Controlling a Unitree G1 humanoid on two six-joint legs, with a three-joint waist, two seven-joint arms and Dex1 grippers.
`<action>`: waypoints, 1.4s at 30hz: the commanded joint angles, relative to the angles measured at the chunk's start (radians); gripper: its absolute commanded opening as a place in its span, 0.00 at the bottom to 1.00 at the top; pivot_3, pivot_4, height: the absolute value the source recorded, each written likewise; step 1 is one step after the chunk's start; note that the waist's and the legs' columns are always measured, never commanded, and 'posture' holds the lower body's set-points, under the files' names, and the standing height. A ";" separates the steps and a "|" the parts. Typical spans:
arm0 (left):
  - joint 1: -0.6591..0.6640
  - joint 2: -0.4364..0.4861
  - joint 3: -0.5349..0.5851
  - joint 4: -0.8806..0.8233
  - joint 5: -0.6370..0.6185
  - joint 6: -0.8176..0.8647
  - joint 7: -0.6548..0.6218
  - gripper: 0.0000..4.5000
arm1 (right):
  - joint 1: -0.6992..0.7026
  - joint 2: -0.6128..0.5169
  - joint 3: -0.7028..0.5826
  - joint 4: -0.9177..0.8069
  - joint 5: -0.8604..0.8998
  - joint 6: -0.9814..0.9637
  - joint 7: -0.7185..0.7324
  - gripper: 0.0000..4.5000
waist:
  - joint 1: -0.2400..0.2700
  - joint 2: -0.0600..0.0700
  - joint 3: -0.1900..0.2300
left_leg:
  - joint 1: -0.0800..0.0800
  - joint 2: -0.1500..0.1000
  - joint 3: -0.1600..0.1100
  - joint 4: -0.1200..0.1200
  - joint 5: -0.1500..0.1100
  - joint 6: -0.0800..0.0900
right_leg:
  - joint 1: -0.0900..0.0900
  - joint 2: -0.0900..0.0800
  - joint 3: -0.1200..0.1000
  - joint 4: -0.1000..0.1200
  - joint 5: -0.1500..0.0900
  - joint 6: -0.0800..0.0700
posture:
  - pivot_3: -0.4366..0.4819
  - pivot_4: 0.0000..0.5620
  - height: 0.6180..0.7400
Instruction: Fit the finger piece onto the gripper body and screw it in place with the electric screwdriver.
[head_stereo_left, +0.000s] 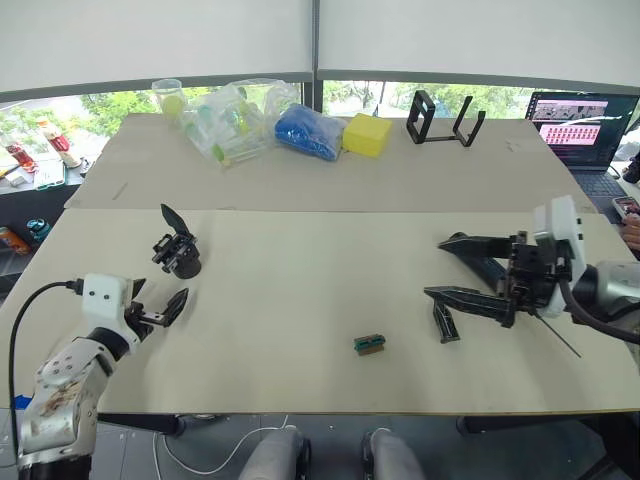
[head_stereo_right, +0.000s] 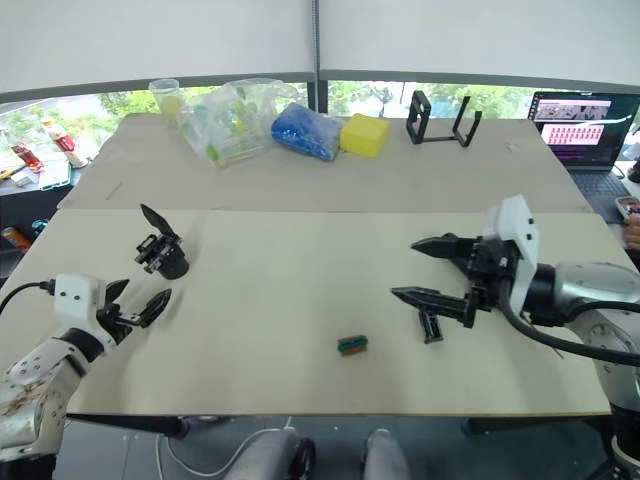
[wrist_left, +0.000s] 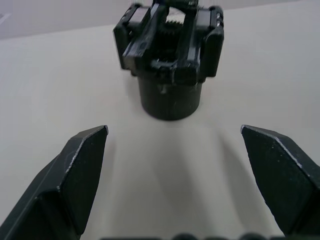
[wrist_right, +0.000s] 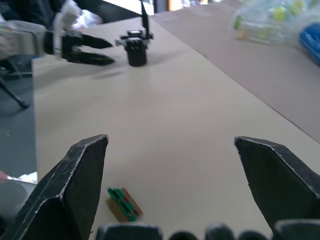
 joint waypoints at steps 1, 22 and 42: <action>-0.060 -0.003 -0.034 0.074 0.035 -0.063 -0.002 1.00 | -0.034 0.020 0.020 -0.034 0.013 -0.006 -0.027 0.99 | 0.000 0.000 0.000 | 0.000 0.000 0.000 0.000 0.000 0.000 | 0.000 0.000 0.000 0.001 0.000 0.000 | 0.48 0.27 1.00; -0.274 -0.058 -0.126 0.337 0.123 -0.254 0.038 0.52 | -0.008 0.033 0.020 -0.069 0.025 -0.012 -0.066 1.00 | -0.001 0.000 0.000 | -0.001 0.000 0.000 0.000 0.005 0.004 | -0.001 0.000 -0.001 0.001 0.000 0.000 | 0.48 0.27 1.00; -0.432 -0.403 -0.481 0.016 0.255 0.095 0.278 0.52 | 0.043 0.062 0.042 -0.124 0.032 -0.006 -0.102 1.00 | -0.001 -0.003 0.002 | -0.007 -0.001 0.000 0.005 0.005 0.005 | -0.004 0.004 -0.002 0.002 0.002 0.002 | 0.48 0.27 1.00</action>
